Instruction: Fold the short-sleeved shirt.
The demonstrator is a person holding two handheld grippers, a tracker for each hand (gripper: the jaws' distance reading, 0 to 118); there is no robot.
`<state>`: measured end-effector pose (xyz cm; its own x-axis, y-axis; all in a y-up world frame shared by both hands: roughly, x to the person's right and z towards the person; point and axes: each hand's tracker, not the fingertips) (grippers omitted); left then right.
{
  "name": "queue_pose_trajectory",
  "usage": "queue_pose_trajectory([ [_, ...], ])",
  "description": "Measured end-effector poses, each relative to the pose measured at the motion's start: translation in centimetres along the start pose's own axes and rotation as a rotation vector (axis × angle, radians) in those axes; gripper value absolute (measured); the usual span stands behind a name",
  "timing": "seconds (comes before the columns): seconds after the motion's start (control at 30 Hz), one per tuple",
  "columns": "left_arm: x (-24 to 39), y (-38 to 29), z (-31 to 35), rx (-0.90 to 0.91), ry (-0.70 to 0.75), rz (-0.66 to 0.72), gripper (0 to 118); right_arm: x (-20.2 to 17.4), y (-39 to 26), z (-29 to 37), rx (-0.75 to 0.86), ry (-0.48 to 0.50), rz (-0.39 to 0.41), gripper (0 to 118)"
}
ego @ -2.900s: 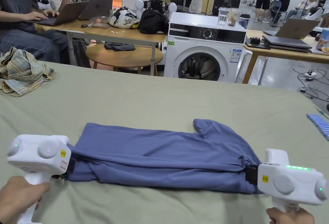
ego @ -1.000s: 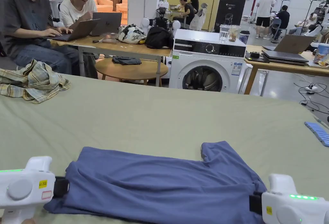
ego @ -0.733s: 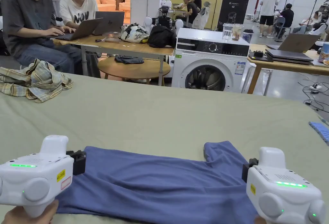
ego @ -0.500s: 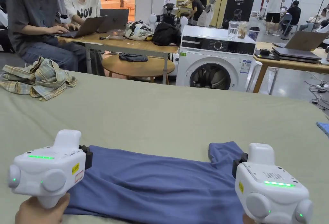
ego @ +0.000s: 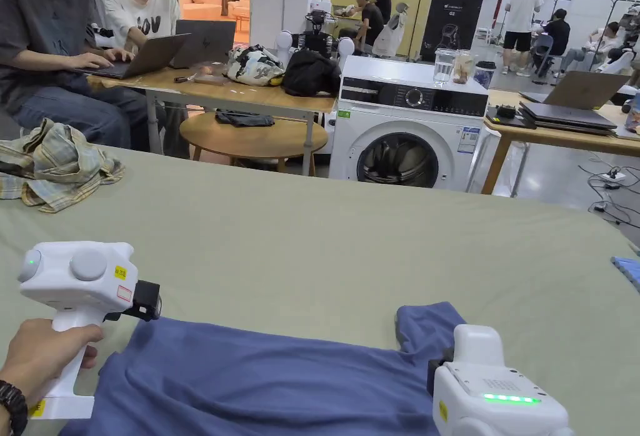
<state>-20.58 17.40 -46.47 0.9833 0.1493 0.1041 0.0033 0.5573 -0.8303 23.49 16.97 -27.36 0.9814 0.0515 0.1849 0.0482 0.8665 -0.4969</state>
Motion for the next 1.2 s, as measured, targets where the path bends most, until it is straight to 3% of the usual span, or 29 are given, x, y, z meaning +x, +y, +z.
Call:
queue_pose_trajectory([
  [0.17, 0.7, -0.1, -4.6, -0.177, 0.058, -0.021, 57, 0.4, -0.2, -0.9, -0.032, -0.010, 0.002, 0],
  [0.23, 1.3, -0.7, -5.2, -0.163, 0.073, -0.045, 55, 0.6, -0.3, -1.2, -0.050, -0.013, 0.010, 0],
  [0.3, 2.3, -1.0, -4.7, -0.084, 0.127, -0.077, 33, 0.9, -0.4, -1.2, -0.059, -0.015, 0.015, 0],
  [0.37, 3.2, -1.3, -4.5, -0.056, 0.122, -0.122, 2, 1.5, -0.6, -1.8, -0.070, -0.012, 0.013, 0],
  [0.4, 3.4, -1.2, -4.5, -0.056, 0.120, -0.133, 0, 1.7, -0.6, -2.0, -0.076, -0.012, 0.011, 0],
  [0.73, 2.4, -0.7, -1.5, 0.034, 0.058, -0.129, 0, 6.6, 4.3, -7.3, -0.184, -0.025, -0.035, 0],
  [0.77, 2.3, -0.7, -1.1, 0.057, 0.044, -0.125, 0, 7.2, 5.1, -8.4, -0.211, -0.028, -0.029, 10],
  [0.83, 2.1, -0.7, -0.5, 0.060, 0.047, -0.122, 0, 8.5, 6.2, -10.7, -0.248, -0.013, -0.038, 45],
  [0.87, 2.0, -0.8, -0.2, 0.069, 0.040, -0.116, 0, 9.2, 6.5, -12.5, -0.289, -0.022, -0.036, 55],
  [0.9, 1.9, -0.9, 0.1, 0.075, 0.035, -0.115, 0, 9.6, 6.8, -13.8, -0.313, -0.019, -0.027, 57],
  [1.03, 1.9, -1.3, 0.3, 0.101, 0.033, -0.098, 0, 11.3, 6.7, -18.3, -0.426, 0.049, -0.041, 58],
  [1.2, 2.1, -1.7, 0.5, 0.120, 0.027, -0.077, 0, 11.6, 5.4, -21.7, -0.555, 0.027, -0.053, 54],
])
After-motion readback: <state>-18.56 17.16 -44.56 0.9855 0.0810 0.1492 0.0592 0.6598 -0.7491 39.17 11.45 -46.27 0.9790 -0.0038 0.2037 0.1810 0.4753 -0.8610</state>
